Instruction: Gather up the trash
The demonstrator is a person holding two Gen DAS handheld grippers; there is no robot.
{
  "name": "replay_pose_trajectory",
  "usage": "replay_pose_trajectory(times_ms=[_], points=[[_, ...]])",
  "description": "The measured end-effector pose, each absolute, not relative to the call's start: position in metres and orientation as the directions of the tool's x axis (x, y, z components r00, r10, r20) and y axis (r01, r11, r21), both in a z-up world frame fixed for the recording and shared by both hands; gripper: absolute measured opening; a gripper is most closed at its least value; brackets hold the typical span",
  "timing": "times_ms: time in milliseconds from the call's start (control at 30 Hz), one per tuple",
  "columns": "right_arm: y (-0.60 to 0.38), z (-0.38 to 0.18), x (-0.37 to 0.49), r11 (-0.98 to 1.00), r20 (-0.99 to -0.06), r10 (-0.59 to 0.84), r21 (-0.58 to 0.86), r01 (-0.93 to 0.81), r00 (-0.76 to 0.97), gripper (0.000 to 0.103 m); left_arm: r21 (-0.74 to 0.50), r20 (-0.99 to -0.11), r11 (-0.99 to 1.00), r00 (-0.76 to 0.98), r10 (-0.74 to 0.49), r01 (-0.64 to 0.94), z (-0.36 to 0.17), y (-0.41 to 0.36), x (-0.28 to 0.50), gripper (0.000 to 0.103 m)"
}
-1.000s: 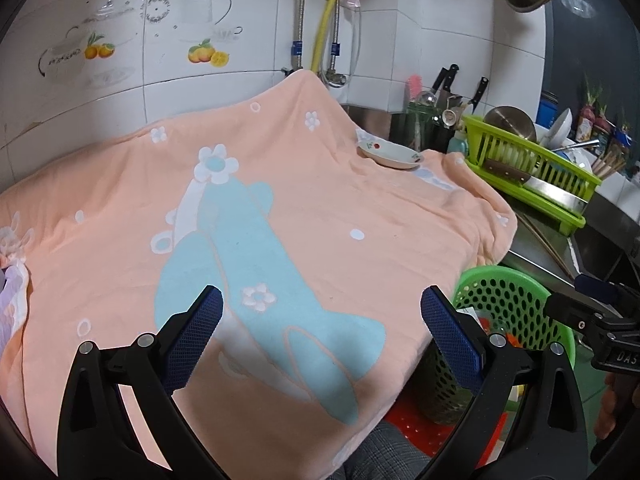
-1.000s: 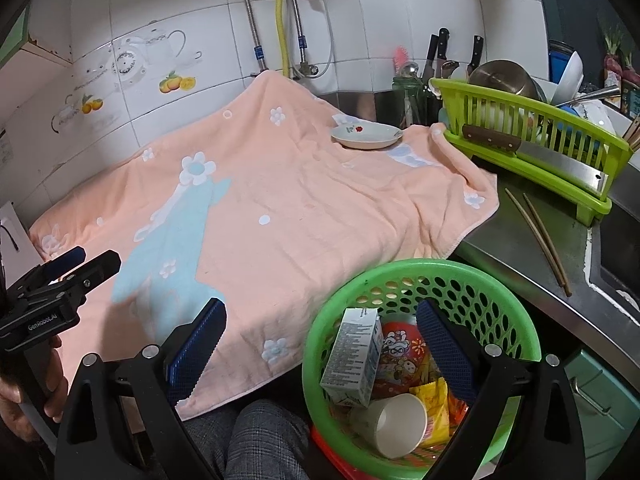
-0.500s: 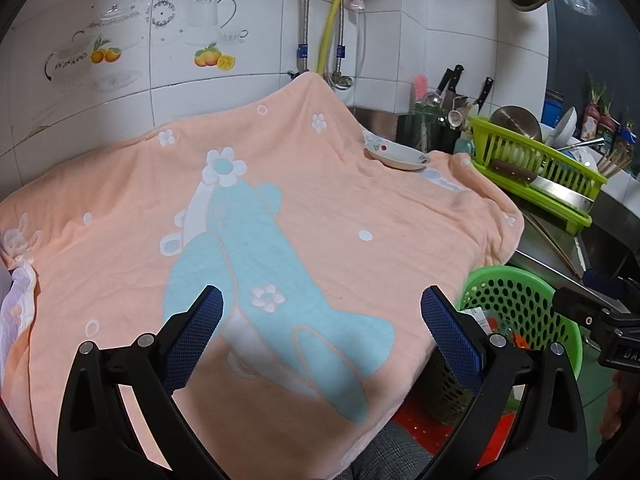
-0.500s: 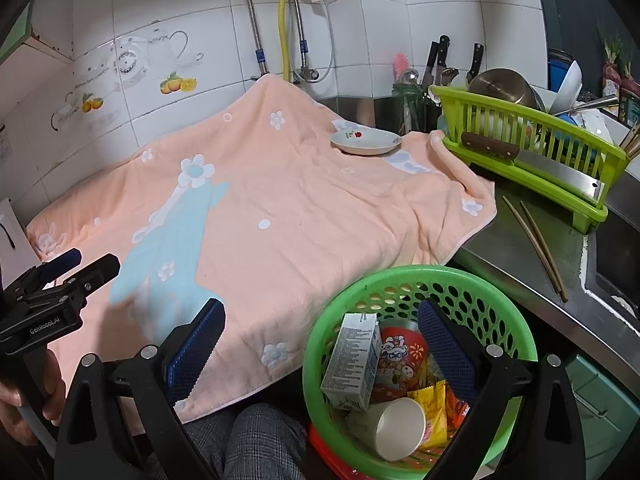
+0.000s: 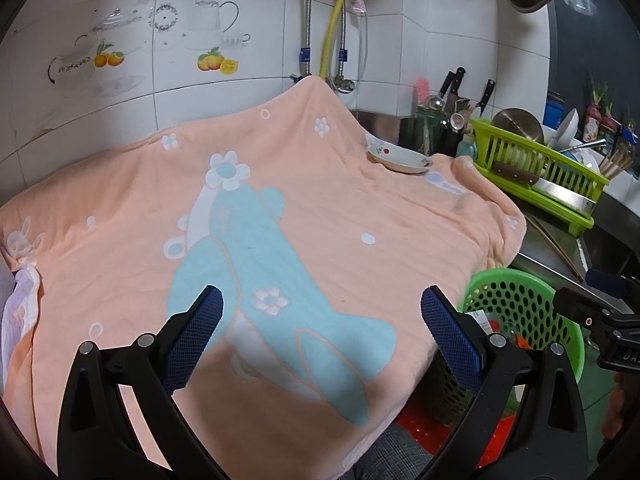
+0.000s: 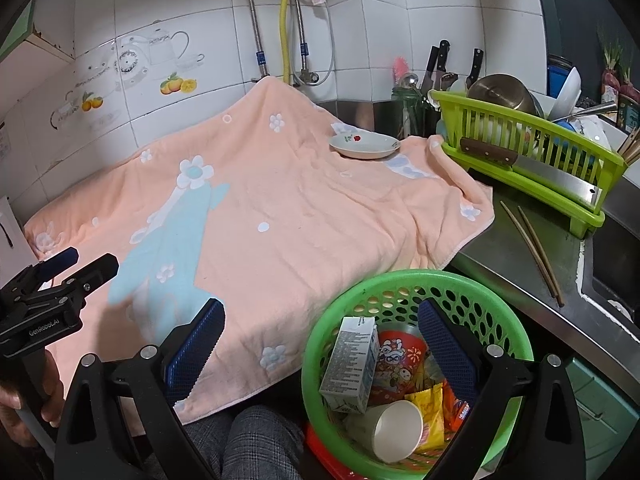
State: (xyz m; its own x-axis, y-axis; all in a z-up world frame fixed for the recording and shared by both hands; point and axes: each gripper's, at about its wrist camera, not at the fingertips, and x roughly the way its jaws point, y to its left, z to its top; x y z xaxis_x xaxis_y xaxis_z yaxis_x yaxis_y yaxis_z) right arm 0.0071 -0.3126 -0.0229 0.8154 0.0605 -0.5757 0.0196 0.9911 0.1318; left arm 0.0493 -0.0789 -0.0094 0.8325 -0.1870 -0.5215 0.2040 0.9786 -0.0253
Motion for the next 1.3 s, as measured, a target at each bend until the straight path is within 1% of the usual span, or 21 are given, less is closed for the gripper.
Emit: replay_pose_trajectory(times_ms=[1300], points=[[-0.3139, -0.0225, 0.0094, 0.99, -0.577, 0.065, 0.137, 0.018, 0.814, 0.094, -0.025, -0.519, 0.979, 0.834, -0.185, 0.202, -0.0087, -0.079, 0.05, 0.098]])
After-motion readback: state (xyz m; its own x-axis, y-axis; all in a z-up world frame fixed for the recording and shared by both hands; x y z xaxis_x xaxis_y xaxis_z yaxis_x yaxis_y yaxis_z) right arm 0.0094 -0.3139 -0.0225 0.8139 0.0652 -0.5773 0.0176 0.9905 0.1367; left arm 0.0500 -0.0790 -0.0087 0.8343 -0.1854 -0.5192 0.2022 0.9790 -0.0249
